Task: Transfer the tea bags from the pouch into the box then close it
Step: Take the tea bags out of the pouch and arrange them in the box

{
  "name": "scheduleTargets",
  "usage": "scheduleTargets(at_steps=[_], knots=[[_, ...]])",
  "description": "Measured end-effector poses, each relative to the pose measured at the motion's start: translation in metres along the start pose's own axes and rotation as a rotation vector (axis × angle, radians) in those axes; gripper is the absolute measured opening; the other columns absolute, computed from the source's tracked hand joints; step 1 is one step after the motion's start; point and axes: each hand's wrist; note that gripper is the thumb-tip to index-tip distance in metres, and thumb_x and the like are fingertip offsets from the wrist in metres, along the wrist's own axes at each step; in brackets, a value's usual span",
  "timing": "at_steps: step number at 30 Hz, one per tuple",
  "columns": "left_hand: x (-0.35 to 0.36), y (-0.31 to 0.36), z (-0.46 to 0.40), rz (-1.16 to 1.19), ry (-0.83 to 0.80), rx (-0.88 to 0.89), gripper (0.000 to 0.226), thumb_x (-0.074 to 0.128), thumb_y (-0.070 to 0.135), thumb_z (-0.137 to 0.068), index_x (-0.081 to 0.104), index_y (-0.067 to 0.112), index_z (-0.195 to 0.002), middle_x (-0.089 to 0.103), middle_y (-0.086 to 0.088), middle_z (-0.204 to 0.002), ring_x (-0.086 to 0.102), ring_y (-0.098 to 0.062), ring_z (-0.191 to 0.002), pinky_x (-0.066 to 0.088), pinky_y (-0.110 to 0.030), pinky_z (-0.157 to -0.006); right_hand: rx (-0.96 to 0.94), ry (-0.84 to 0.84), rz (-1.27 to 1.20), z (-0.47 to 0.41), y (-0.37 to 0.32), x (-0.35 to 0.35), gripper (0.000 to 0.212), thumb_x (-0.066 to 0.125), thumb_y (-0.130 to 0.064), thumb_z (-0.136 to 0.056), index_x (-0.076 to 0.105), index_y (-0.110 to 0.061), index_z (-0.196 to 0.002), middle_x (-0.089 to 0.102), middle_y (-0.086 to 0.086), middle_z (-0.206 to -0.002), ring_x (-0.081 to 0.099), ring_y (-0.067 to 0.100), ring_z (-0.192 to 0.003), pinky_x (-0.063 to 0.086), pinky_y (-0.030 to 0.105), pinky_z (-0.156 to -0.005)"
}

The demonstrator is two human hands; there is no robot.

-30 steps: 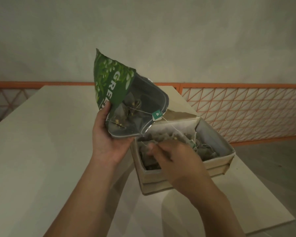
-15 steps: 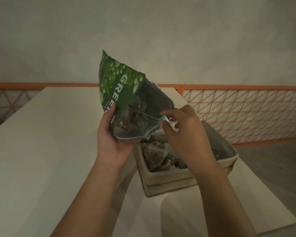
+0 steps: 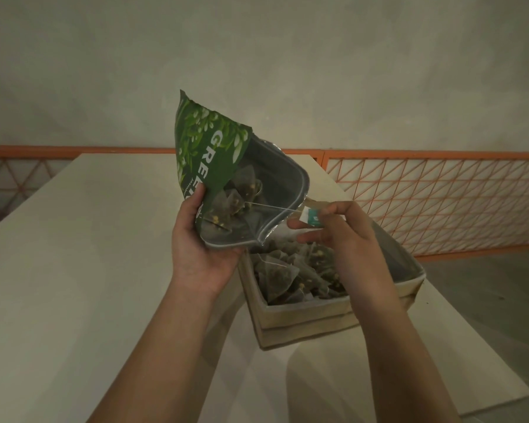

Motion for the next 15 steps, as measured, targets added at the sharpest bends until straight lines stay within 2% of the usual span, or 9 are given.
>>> scheduleTargets(at_steps=[2, 5, 7, 10, 15], knots=[[0.0, 0.0, 0.0, 0.003, 0.0, -0.002, 0.065, 0.058, 0.04, -0.087, 0.049, 0.018, -0.148, 0.051, -0.008, -0.151, 0.047, -0.032, -0.139, 0.05, -0.046, -0.102, 0.01, -0.02, -0.028, 0.001, 0.0, 0.0, 0.018, 0.042, -0.022, -0.102, 0.052, -0.009, -0.108, 0.076, -0.002, -0.088, 0.071, 0.017, -0.083, 0.043, 0.026, -0.076], [0.001, 0.0, 0.0, 0.016, 0.008, -0.005, 0.064, 0.058, 0.039, -0.086, 0.051, 0.018, -0.146, 0.053, -0.008, -0.149, 0.048, -0.031, -0.138, 0.051, -0.044, -0.1, -0.025, 0.009, -0.008, 0.003, 0.002, 0.0, 0.013, 0.047, -0.023, -0.101, 0.054, -0.013, -0.105, 0.076, 0.0, -0.086, 0.067, 0.014, -0.068, 0.05, 0.016, -0.065], [0.0, 0.0, -0.001, 0.029, 0.007, -0.001, 0.062, 0.058, 0.039, -0.086, 0.053, 0.018, -0.145, 0.054, -0.008, -0.148, 0.049, -0.031, -0.138, 0.052, -0.043, -0.1, -0.091, 0.029, 0.061, 0.003, 0.005, 0.0, 0.006, 0.057, -0.017, -0.096, 0.057, -0.017, -0.102, 0.074, 0.001, -0.087, 0.065, 0.012, -0.063, 0.054, 0.02, -0.064], [-0.002, 0.0, -0.001, 0.034, 0.002, 0.003, 0.061, 0.059, 0.038, -0.086, 0.054, 0.018, -0.144, 0.054, -0.008, -0.148, 0.049, -0.031, -0.138, 0.048, -0.045, -0.105, -0.161, 0.044, 0.121, 0.003, 0.008, 0.0, 0.02, 0.066, -0.009, -0.09, 0.06, -0.02, -0.106, 0.074, -0.001, -0.084, 0.067, 0.01, -0.062, 0.057, 0.024, -0.064], [-0.003, -0.001, -0.003, 0.028, -0.011, 0.008, 0.059, 0.059, 0.038, -0.087, 0.055, 0.018, -0.143, 0.052, -0.008, -0.15, 0.047, -0.03, -0.139, 0.042, -0.046, -0.111, -0.197, 0.086, 0.123, 0.003, 0.013, 0.002, 0.025, 0.072, -0.007, -0.085, 0.064, -0.024, -0.101, 0.071, -0.001, -0.081, 0.065, 0.019, -0.066, 0.054, 0.028, -0.06]])
Point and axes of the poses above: each hand's wrist, its own z-axis away from the middle knuckle, its own x-axis out of the palm, y = z × x
